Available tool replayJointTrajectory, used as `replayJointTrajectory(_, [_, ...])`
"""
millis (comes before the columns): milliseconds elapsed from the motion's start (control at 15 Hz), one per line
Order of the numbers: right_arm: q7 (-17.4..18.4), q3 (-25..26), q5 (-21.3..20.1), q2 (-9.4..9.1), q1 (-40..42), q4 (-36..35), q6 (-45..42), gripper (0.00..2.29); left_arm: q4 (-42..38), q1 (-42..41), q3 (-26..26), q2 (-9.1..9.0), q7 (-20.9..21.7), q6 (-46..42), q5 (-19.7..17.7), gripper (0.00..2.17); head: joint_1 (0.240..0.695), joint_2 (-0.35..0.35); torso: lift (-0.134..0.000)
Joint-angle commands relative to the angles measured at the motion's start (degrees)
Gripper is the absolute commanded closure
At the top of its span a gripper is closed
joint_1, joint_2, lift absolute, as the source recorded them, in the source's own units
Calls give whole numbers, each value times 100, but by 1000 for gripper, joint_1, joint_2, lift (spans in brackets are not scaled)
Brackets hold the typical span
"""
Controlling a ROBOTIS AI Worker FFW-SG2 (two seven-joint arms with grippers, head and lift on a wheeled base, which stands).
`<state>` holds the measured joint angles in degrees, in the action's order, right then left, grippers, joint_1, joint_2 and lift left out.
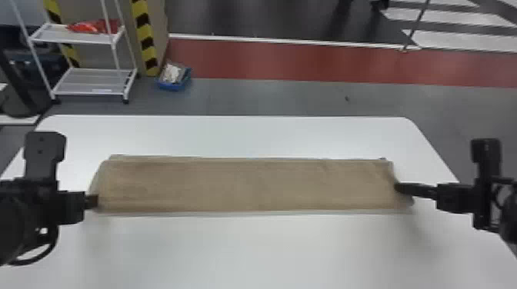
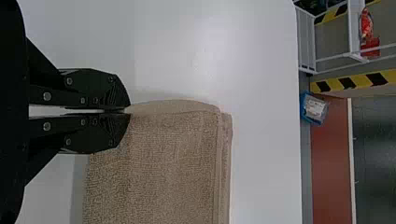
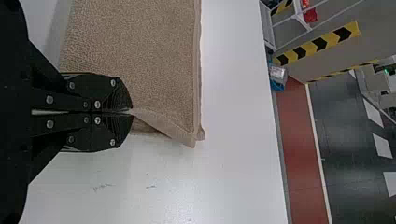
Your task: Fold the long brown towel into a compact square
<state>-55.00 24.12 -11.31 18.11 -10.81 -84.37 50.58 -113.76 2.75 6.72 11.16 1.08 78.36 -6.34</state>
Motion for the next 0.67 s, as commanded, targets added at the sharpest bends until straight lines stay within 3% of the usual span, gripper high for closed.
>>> replayJointTrajectory(0, [-54, 5, -3, 8, 0, -18, 54, 1214, -278, -134, 22, 0, -11, 123, 10, 1436, 695, -112, -125])
replayJointTrajectory(400, [-265, 22, -11, 43, 176, -467, 353, 1214, -1122, -618, 136, -9, -20, 457, -16, 1430, 695, -117, -125])
replayJointTrajectory(600, [-292, 40, -29, 52, 264, -511, 405, 1200, -1122, -626, 127, -17, -20, 440, 2, 1382, 695, -115, -125])
